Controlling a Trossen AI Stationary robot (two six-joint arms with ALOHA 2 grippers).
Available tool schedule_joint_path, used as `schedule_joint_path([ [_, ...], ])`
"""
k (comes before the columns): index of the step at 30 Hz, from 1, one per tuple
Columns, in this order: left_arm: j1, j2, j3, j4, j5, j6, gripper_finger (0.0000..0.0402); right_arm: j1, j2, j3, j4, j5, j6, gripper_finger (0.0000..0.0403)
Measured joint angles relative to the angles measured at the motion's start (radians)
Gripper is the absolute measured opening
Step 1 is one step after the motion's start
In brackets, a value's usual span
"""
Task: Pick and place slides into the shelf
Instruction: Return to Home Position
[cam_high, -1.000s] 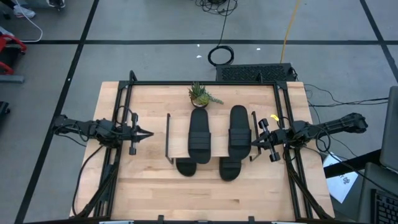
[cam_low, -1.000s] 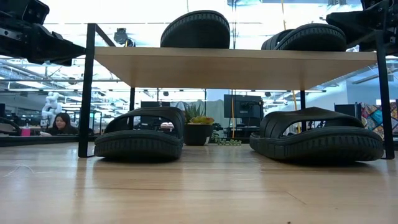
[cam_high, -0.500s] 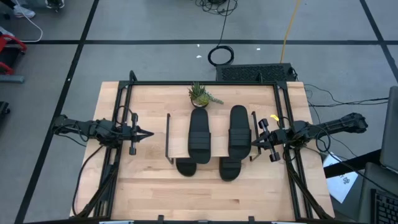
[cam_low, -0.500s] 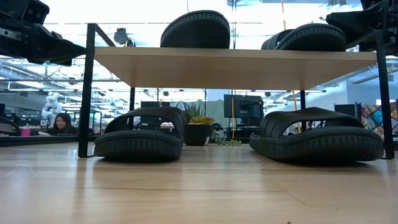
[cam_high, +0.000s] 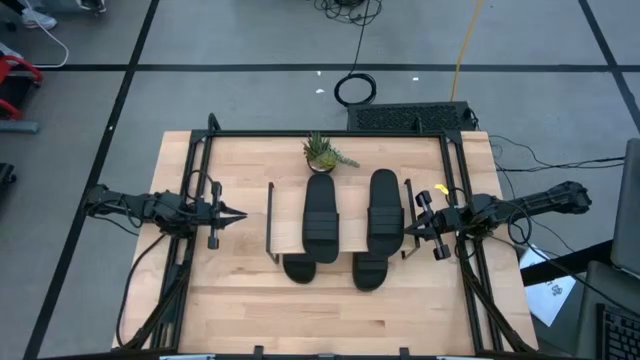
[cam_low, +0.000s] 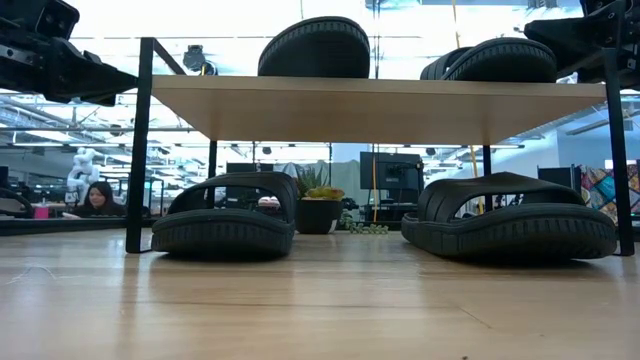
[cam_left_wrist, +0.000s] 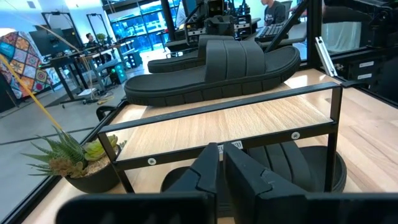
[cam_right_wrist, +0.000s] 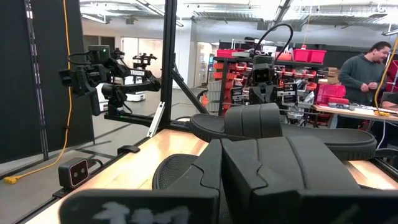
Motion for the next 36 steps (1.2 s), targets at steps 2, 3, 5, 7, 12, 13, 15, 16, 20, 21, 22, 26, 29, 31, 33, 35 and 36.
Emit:
schedule_joint_path([
  [2,0.000,0.000,0.000,0.000,0.000,0.000,0.0023,0.000,0.000,0.000,0.000,0.000,0.000,0.0000],
  [3,0.000,0.000,0.000,0.000,0.000,0.000,0.0020,0.000,0.000,0.000,0.000,0.000,0.000,0.0000],
  [5,0.000,0.000,0.000,0.000,0.000,0.000,0.0014,0.000,0.000,0.000,0.000,0.000,0.000,0.0000],
  [7,0.000,0.000,0.000,0.000,0.000,0.000,0.0008,0.000,0.000,0.000,0.000,0.000,0.000,0.0000],
  [12,0.000,0.000,0.000,0.000,0.000,0.000,0.0004,0.000,0.000,0.000,0.000,0.000,0.000,0.0000],
  [13,0.000,0.000,0.000,0.000,0.000,0.000,0.0006,0.000,0.000,0.000,0.000,0.000,0.000,0.0000],
  [15,0.000,0.000,0.000,0.000,0.000,0.000,0.0013,0.000,0.000,0.000,0.000,0.000,0.000,0.0000],
  [16,0.000,0.000,0.000,0.000,0.000,0.000,0.0016,0.000,0.000,0.000,0.000,0.000,0.000,0.0000],
  [20,0.000,0.000,0.000,0.000,0.000,0.000,0.0027,0.000,0.000,0.000,0.000,0.000,0.000,0.0000],
  [21,0.000,0.000,0.000,0.000,0.000,0.000,0.0028,0.000,0.000,0.000,0.000,0.000,0.000,0.0000],
  [22,0.000,0.000,0.000,0.000,0.000,0.000,0.0028,0.000,0.000,0.000,0.000,0.000,0.000,0.0000],
  [26,0.000,0.000,0.000,0.000,0.000,0.000,0.0022,0.000,0.000,0.000,0.000,0.000,0.000,0.0000],
  [29,0.000,0.000,0.000,0.000,0.000,0.000,0.0014,0.000,0.000,0.000,0.000,0.000,0.000,0.0000],
  [31,0.000,0.000,0.000,0.000,0.000,0.000,0.0008,0.000,0.000,0.000,0.000,0.000,0.000,0.0000],
  [33,0.000,0.000,0.000,0.000,0.000,0.000,0.0002,0.000,0.000,0.000,0.000,0.000,0.000,0.0000],
  [35,0.000,0.000,0.000,0.000,0.000,0.000,0.0002,0.000,0.000,0.000,0.000,0.000,0.000,0.0000],
  [36,0.000,0.000,0.000,0.000,0.000,0.000,0.0004,0.000,0.000,0.000,0.000,0.000,0.000,0.0000],
])
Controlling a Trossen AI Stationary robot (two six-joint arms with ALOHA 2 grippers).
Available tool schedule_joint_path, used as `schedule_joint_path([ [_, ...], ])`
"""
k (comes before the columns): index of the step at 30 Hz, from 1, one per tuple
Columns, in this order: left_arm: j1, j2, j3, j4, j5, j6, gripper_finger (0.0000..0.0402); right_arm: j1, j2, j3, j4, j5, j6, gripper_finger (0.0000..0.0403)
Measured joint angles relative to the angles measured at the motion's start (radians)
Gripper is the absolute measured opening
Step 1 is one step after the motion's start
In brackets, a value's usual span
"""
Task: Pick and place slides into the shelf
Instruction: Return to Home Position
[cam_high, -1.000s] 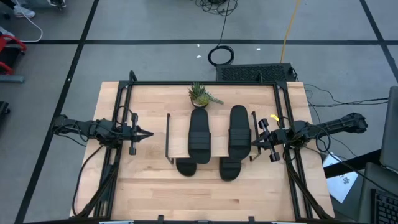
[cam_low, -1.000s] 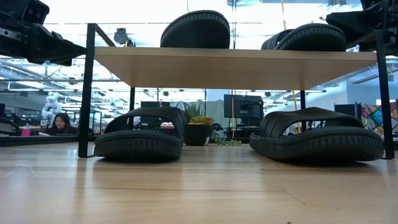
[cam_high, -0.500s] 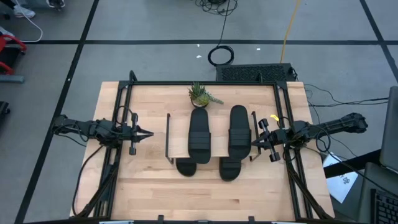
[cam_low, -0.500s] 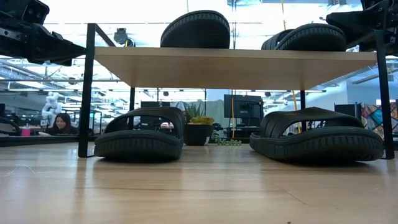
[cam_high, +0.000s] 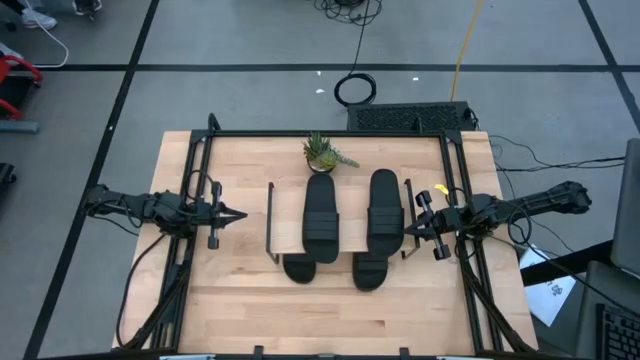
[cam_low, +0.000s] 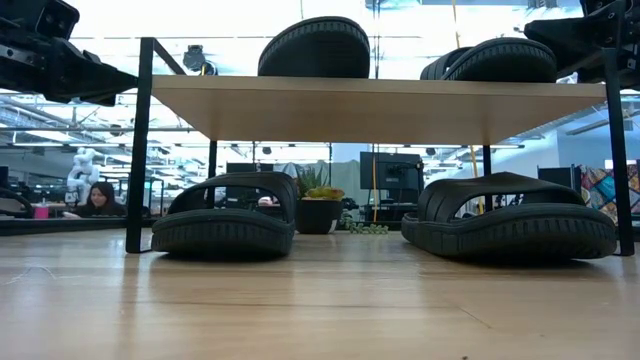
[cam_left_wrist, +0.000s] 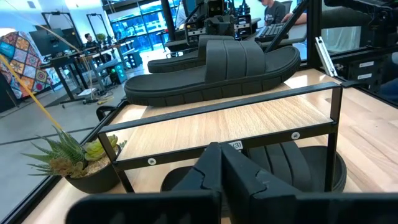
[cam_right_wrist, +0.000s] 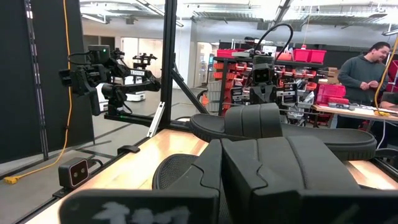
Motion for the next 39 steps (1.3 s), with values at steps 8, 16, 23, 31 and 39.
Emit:
schedule_joint_path([
  [8,0.000,0.000,0.000,0.000,0.000,0.000,0.0026,0.000,0.000,0.000,0.000,0.000,0.000,0.0000],
  [16,0.000,0.000,0.000,0.000,0.000,0.000,0.0018,0.000,0.000,0.000,0.000,0.000,0.000,0.0000],
  [23,0.000,0.000,0.000,0.000,0.000,0.000,0.0001,0.000,0.000,0.000,0.000,0.000,0.000,0.0000],
  [31,0.000,0.000,0.000,0.000,0.000,0.000,0.0024,0.000,0.000,0.000,0.000,0.000,0.000,0.0000],
  [39,0.000,0.000,0.000,0.000,0.000,0.000,0.0024,0.000,0.000,0.000,0.000,0.000,0.000,0.0000],
])
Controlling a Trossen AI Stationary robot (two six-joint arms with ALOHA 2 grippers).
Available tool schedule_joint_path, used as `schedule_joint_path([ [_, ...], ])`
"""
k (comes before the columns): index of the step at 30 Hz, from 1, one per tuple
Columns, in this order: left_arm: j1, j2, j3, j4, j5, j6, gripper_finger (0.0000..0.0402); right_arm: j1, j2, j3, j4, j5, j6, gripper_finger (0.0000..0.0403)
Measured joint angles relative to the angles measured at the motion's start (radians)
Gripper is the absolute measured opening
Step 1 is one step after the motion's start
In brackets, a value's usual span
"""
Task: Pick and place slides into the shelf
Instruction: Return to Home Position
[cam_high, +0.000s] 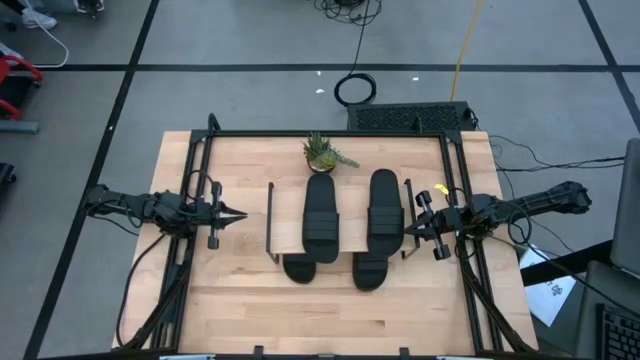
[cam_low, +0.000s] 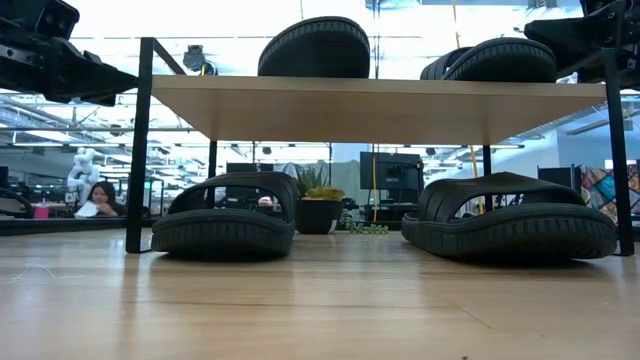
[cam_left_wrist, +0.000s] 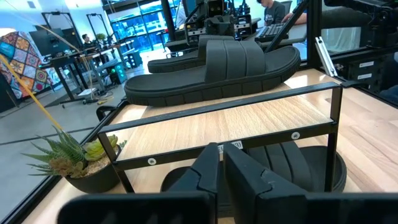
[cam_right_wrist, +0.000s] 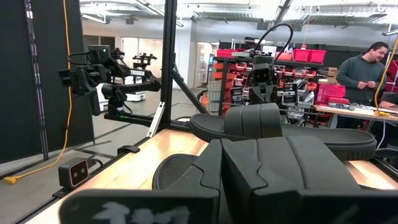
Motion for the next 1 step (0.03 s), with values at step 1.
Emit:
schedule_joint_path([
  [1,0.000,0.000,0.000,0.000,0.000,0.000,0.0021,0.000,0.000,0.000,0.000,0.000,0.000,0.0000],
])
